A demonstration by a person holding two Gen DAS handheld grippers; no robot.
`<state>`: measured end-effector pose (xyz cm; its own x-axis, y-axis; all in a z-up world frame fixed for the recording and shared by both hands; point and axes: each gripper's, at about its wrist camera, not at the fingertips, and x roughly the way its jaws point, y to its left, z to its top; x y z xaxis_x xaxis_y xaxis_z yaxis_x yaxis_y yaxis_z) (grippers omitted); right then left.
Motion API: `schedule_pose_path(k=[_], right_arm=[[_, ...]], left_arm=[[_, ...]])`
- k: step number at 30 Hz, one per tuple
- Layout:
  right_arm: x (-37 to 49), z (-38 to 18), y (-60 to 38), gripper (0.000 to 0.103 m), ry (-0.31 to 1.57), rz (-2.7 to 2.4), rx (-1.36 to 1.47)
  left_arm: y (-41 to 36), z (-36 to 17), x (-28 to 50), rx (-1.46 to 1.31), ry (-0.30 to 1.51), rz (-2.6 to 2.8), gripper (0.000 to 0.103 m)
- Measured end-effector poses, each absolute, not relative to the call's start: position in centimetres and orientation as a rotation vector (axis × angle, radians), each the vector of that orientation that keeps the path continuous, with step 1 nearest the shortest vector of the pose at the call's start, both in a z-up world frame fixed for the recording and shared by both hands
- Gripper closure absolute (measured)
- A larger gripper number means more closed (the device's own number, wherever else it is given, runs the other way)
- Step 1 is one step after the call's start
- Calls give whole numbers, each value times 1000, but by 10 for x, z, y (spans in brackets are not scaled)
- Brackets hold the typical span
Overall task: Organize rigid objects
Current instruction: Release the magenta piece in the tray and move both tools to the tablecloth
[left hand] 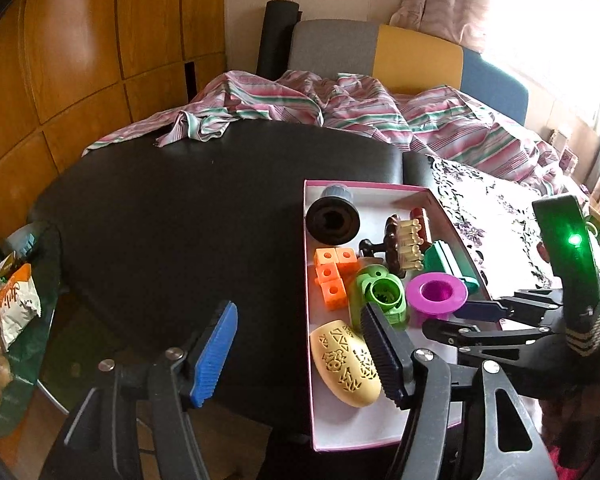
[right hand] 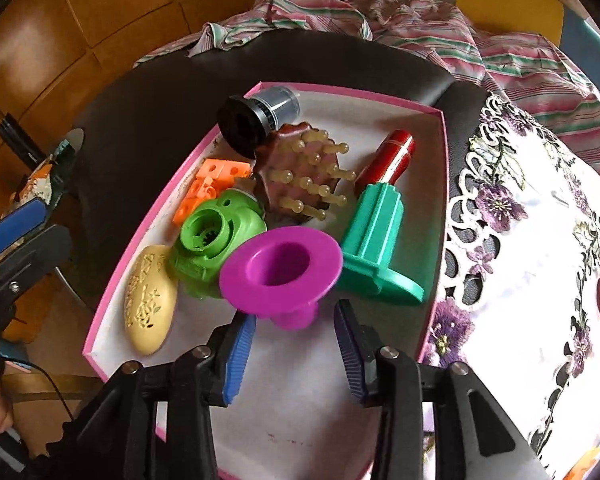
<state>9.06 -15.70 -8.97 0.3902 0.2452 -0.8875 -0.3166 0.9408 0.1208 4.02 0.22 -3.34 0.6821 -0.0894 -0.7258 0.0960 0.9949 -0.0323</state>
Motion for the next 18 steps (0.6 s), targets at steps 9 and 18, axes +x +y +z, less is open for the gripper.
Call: schedule_pose_path(k=[9,18], right_arm=[[66,-56,-186,61,1033,374,-18],[46,-26,-247,61,960,262,67]], left_arm=[[-8,-24,36,36,791,-130,37],[-34,-14,32,83,767,-190,36]])
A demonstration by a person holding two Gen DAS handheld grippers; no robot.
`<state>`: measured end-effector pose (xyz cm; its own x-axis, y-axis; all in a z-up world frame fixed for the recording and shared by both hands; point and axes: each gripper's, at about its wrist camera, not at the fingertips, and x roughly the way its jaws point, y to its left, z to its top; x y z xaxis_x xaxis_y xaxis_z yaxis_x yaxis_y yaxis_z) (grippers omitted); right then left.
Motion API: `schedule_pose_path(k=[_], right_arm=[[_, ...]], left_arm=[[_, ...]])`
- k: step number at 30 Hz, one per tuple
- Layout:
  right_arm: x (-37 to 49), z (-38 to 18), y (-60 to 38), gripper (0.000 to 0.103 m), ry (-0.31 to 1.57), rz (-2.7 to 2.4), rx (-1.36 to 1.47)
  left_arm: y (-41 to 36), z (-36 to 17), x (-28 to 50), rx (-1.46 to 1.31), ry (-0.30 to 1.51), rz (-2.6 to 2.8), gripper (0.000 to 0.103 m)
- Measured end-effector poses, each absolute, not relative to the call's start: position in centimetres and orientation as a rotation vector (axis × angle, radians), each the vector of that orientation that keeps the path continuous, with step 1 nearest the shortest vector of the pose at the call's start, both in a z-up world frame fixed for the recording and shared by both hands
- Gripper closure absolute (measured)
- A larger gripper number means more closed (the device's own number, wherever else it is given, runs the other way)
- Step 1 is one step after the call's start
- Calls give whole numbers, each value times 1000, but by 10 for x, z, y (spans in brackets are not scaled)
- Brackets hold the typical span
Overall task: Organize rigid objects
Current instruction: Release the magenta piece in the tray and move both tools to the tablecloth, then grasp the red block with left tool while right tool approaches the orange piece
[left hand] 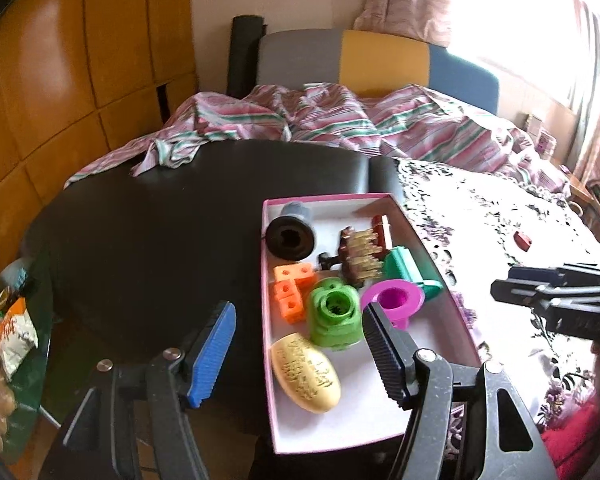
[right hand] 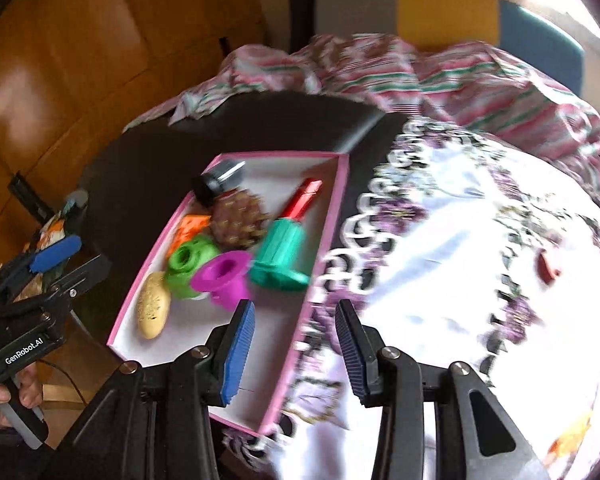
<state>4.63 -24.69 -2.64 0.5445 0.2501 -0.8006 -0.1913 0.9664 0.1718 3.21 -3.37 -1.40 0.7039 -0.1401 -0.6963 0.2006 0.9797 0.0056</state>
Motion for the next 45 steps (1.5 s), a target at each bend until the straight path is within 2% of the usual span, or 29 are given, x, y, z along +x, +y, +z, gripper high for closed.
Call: schedule_pose_path(k=[10,13,21,30,45], right_arm=[[17,-16,-372,61,925,-32,243],[2,-15,-410,61,911,-130,302],[-35,-23,-494,61,866,-320,477],[-71,-45,-548,61,759,-352,776],[-84,-50,-562,61,651,-309,914]], left_arm=[[-85,0,38,138,739,-312,36],[-107,3,38,167,729,-358,31],[-161,3,42,234,729,-459,30],[-224,-9,48,312,749,-551,30],[-315,-43,72,374,838,-624,28]])
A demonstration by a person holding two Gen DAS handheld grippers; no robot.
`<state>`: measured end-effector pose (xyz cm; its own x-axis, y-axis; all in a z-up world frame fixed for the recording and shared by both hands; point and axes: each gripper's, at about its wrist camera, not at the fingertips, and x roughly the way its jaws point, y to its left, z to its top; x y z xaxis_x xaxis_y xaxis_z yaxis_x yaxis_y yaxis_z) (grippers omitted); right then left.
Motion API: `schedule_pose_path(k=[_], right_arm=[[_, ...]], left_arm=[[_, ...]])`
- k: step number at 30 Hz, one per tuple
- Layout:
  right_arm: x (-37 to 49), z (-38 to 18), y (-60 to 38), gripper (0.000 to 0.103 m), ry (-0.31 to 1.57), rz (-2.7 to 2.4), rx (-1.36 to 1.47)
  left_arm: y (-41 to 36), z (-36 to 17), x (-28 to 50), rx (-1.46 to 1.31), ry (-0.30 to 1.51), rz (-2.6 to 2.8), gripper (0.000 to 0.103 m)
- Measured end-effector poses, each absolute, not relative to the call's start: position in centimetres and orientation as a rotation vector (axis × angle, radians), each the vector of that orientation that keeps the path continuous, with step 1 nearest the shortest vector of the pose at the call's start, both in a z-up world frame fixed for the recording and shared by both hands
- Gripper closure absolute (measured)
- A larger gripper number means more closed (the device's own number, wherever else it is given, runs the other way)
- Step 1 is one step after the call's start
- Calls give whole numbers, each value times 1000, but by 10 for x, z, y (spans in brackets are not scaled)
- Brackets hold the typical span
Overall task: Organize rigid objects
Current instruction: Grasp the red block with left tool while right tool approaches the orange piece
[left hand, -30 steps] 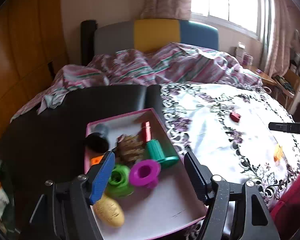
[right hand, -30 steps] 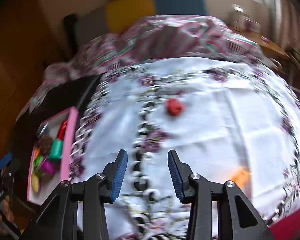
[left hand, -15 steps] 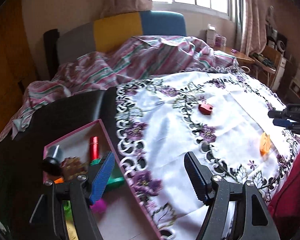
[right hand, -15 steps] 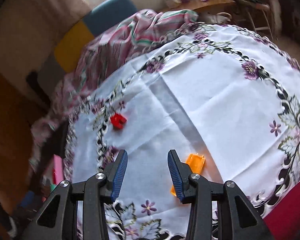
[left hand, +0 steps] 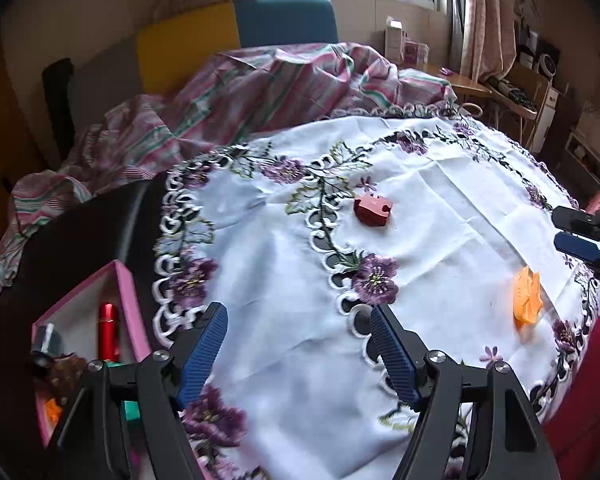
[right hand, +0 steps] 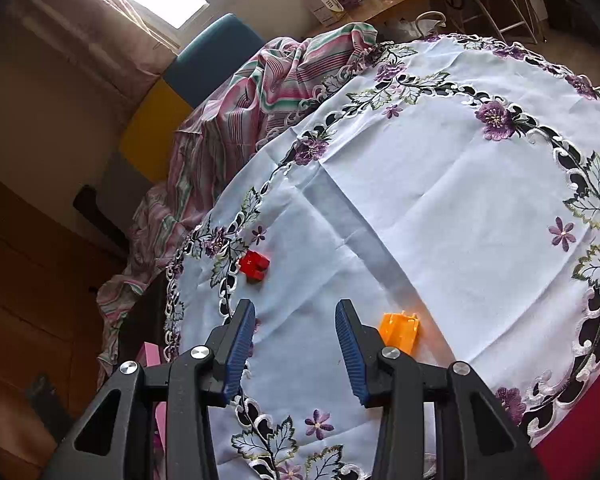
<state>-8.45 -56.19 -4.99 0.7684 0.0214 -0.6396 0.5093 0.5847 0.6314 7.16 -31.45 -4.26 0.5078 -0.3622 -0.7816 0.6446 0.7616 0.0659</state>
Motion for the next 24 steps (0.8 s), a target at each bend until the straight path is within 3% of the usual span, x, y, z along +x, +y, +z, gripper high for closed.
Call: schedule_pose_path(k=[12,24], right_arm=[[-91,-54,-568,61,610,-308,975],[-89,-56,-569,60,602,-264,996]], left_arm=[[-377,-64,117,275,961,-714,29],[-468,-95,162,432,927,-741,30]])
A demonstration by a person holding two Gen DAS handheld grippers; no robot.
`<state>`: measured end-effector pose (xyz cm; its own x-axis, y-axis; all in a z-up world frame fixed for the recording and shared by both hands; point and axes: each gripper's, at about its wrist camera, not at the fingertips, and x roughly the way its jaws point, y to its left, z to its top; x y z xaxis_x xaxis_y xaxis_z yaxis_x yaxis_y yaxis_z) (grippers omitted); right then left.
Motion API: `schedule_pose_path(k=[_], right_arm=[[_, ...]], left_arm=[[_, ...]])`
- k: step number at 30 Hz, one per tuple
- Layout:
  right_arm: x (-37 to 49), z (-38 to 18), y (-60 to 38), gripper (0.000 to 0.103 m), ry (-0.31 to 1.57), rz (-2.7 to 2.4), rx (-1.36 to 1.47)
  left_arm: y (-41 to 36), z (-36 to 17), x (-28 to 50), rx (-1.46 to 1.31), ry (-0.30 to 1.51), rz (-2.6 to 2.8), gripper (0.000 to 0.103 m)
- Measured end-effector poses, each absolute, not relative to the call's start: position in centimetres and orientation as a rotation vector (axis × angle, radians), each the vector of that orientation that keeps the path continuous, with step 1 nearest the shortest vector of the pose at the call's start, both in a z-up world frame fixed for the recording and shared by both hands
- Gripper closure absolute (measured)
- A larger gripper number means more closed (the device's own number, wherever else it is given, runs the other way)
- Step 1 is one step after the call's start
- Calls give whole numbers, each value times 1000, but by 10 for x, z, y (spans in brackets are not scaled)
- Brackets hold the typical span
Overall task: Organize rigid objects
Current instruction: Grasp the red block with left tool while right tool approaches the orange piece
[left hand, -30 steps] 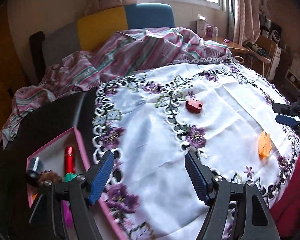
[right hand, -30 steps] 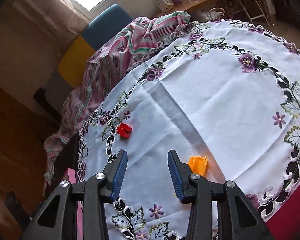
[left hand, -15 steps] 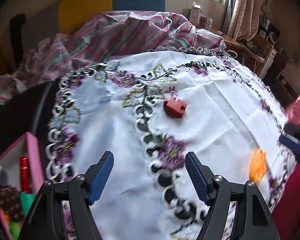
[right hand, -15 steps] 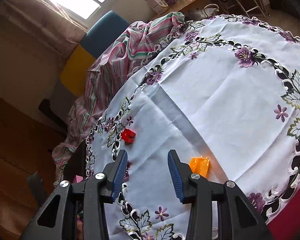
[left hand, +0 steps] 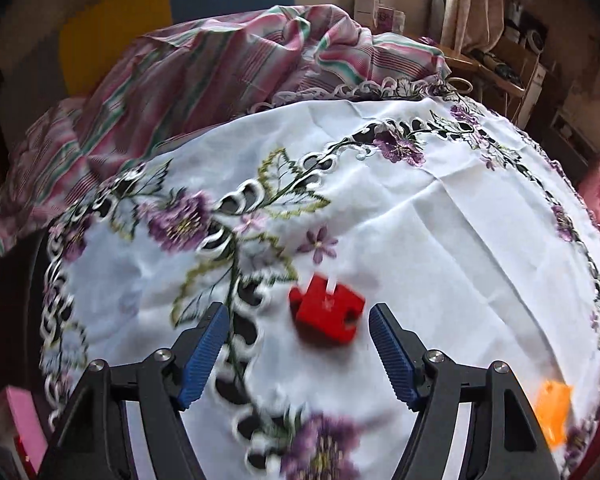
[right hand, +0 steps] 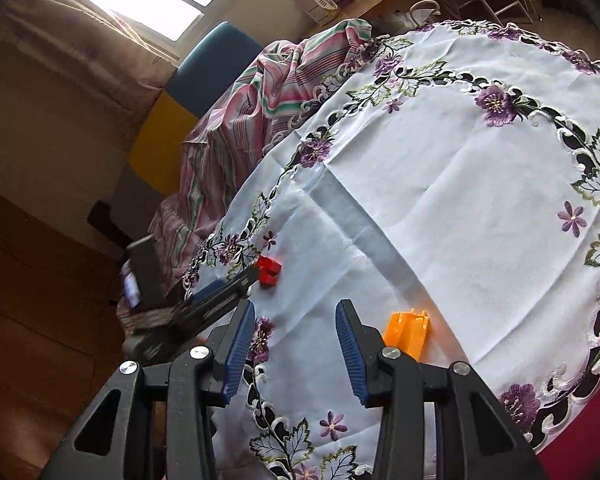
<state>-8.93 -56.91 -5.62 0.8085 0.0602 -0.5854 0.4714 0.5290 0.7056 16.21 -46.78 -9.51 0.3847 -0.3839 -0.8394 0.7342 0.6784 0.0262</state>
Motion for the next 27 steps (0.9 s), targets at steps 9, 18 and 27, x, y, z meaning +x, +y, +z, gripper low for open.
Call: schedule_pose_path(k=[9,18,27], right_arm=[[-90,-55,-569,60,592,-254,992],[-92,-57,-572,60,601,-264,1005],[-93,-53,-569,60,622,-326,955]], left_arm=[[-486,-120,173,454,964,-767,54],[-446,-81,146,371,930,-838,54],[-432,-80,177,379,952,-739,85]])
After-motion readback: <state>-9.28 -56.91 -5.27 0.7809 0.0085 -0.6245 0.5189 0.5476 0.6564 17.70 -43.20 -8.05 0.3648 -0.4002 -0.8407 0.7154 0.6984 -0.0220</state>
